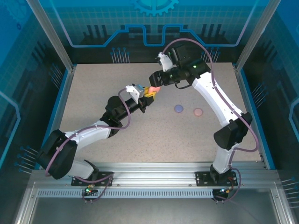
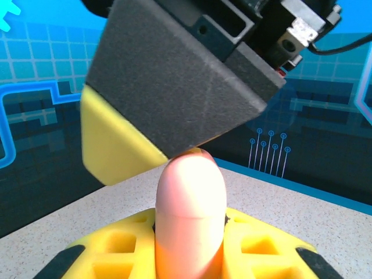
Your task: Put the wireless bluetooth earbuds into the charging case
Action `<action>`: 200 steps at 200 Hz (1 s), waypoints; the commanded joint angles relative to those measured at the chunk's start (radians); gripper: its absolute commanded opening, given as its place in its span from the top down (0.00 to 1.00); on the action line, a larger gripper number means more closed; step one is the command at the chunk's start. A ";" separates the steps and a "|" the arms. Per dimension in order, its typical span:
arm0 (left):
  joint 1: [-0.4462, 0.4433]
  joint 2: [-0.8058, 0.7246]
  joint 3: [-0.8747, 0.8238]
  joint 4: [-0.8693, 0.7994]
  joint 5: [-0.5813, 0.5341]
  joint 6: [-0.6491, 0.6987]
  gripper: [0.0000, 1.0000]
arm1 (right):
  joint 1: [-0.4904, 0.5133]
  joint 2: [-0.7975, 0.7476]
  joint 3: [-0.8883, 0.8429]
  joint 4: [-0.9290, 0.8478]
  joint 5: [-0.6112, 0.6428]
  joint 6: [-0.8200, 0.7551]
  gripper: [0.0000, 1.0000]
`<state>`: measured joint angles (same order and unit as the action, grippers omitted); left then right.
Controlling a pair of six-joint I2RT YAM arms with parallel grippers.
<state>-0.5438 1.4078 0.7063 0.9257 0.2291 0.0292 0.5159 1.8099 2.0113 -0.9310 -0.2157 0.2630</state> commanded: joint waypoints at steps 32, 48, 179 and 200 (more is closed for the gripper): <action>0.005 0.028 0.015 -0.002 -0.075 -0.054 1.00 | -0.137 -0.188 -0.261 0.181 0.214 0.272 0.32; 0.005 0.046 0.003 -0.046 -0.114 -0.118 1.00 | -0.190 -0.235 -0.360 0.216 0.216 0.326 0.31; 0.008 0.420 0.226 -0.433 -0.079 -0.736 1.00 | -0.198 -0.496 -0.910 0.365 0.285 0.386 0.29; 0.007 0.486 0.289 -0.490 -0.048 -0.775 1.00 | -0.201 -0.503 -0.922 0.363 0.292 0.380 0.29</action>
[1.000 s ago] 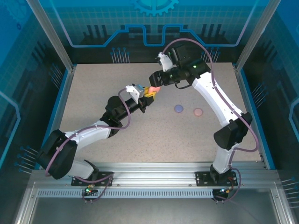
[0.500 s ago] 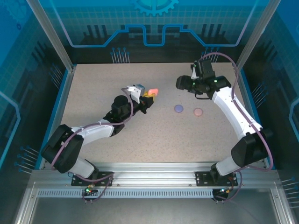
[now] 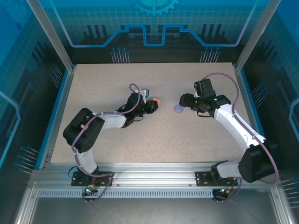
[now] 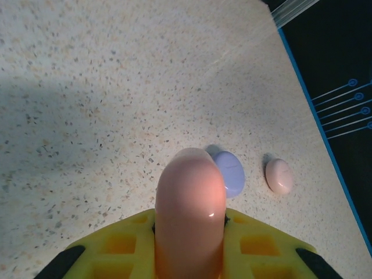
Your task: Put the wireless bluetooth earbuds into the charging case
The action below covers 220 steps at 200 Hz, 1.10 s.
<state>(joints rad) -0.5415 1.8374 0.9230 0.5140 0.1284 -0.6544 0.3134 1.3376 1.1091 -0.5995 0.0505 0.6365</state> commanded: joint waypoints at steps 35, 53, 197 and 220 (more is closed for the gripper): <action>0.005 0.142 0.121 -0.114 0.068 -0.170 1.00 | -0.006 -0.040 -0.028 0.030 0.034 -0.009 0.29; 0.005 0.167 0.134 -0.142 0.057 -0.192 1.00 | -0.017 -0.042 -0.028 0.023 0.032 -0.014 0.29; 0.077 0.101 0.184 -0.531 -0.046 -0.141 0.43 | -0.080 -0.090 0.017 -0.009 -0.009 -0.042 0.28; 0.113 0.038 0.155 -0.565 -0.056 -0.117 0.25 | -0.092 -0.100 0.036 -0.025 -0.010 -0.053 0.28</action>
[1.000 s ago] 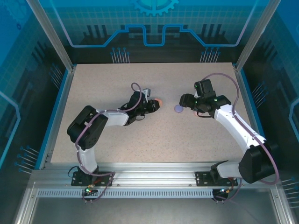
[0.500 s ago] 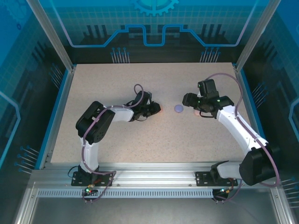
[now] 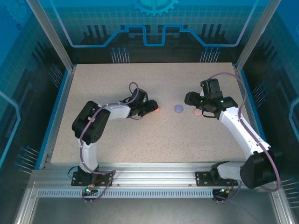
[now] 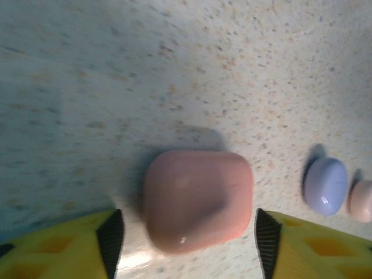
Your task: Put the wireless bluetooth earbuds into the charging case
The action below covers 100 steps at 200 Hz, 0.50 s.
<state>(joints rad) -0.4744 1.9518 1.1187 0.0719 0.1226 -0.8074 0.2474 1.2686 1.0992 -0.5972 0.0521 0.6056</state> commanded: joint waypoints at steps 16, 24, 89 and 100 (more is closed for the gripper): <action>0.073 -0.141 -0.057 -0.183 -0.086 0.069 0.14 | -0.041 -0.046 0.059 -0.044 -0.008 -0.032 0.25; 0.093 -0.184 -0.065 -0.215 -0.104 0.094 0.12 | -0.050 -0.056 0.064 -0.054 0.001 -0.038 0.21; 0.185 -0.629 -0.178 -0.236 -0.397 0.322 0.01 | -0.177 -0.065 0.115 -0.075 0.072 -0.101 0.00; 0.185 -0.696 -0.225 -0.156 -0.452 0.401 0.01 | -0.193 -0.053 0.115 -0.053 0.099 -0.114 0.00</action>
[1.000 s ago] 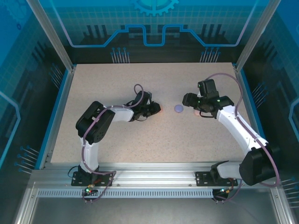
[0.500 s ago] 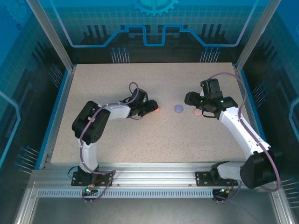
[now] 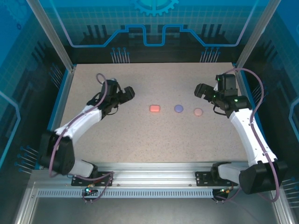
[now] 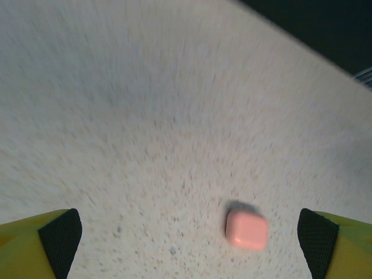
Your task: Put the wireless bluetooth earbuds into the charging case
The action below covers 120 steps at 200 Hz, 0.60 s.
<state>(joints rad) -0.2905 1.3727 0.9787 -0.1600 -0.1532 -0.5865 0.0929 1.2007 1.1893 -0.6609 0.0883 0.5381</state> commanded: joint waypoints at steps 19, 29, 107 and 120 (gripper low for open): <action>0.001 -0.230 -0.226 0.327 -0.228 0.353 0.01 | -0.044 0.022 -0.033 0.112 0.189 -0.100 0.00; 0.002 -0.283 -0.321 0.476 -0.227 0.466 0.01 | -0.043 0.012 -0.084 0.191 0.238 -0.137 0.00; 0.168 -0.255 -0.630 0.733 -0.197 0.613 0.01 | -0.049 -0.009 -0.398 0.624 0.280 -0.365 0.00; 0.185 -0.186 -0.646 0.798 -0.196 0.592 0.01 | -0.047 -0.007 -0.455 0.716 0.283 -0.403 0.00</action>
<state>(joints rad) -0.1413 1.0939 0.3786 0.4576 -0.3458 0.0036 0.0563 1.2098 0.8112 -0.1761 0.3405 0.2462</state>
